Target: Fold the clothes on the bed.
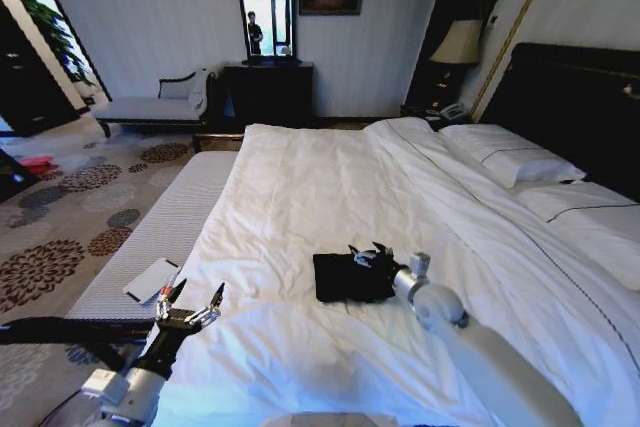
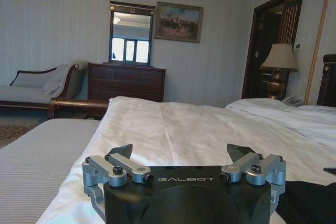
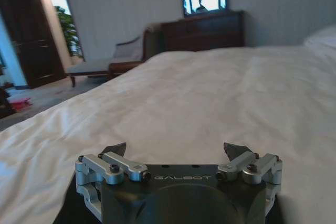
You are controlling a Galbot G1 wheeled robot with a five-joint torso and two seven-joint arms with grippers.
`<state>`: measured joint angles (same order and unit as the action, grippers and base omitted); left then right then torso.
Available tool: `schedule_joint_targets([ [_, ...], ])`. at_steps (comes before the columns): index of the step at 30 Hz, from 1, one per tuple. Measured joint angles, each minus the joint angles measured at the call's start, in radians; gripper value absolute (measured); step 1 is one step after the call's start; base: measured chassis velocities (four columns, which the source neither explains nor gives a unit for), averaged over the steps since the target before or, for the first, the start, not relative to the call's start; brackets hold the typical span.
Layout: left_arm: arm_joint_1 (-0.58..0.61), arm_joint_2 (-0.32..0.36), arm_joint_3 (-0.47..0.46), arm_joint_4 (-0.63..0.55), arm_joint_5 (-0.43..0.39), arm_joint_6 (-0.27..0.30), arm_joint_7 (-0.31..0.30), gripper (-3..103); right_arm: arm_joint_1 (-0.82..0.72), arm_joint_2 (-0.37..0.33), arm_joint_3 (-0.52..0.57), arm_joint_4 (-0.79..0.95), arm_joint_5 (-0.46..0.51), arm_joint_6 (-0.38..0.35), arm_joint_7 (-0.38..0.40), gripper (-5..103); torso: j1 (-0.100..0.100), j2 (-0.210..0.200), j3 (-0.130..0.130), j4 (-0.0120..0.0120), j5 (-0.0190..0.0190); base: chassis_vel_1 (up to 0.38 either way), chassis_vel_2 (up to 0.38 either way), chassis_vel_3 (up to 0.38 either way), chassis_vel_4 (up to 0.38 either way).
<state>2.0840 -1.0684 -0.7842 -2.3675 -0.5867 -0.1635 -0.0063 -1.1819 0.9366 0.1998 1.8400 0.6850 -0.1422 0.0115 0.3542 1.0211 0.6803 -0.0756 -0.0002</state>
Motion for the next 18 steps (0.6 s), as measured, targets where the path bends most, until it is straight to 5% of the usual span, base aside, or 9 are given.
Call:
schedule_joint_targets([
  [8, 0.0, 0.0, 0.0, 0.0, 0.0, 0.0, 0.0, 100, -0.033, 0.062, -0.06, -0.049, -0.143, 0.079, -0.076, 100, 0.0, 0.0, 0.0, 0.0, 0.0, 0.0, 0.0, 0.0, 0.0],
  [18, 0.0, 0.0, 0.0, 0.0, 0.0, 0.0, 0.0, 100, 0.093, 0.119, -0.149, -0.217, -0.154, 0.095, -0.081, 100, 0.0, 0.0, 0.0, 0.0002, 0.0001, 0.0, 0.0, 0.0, 0.0],
])
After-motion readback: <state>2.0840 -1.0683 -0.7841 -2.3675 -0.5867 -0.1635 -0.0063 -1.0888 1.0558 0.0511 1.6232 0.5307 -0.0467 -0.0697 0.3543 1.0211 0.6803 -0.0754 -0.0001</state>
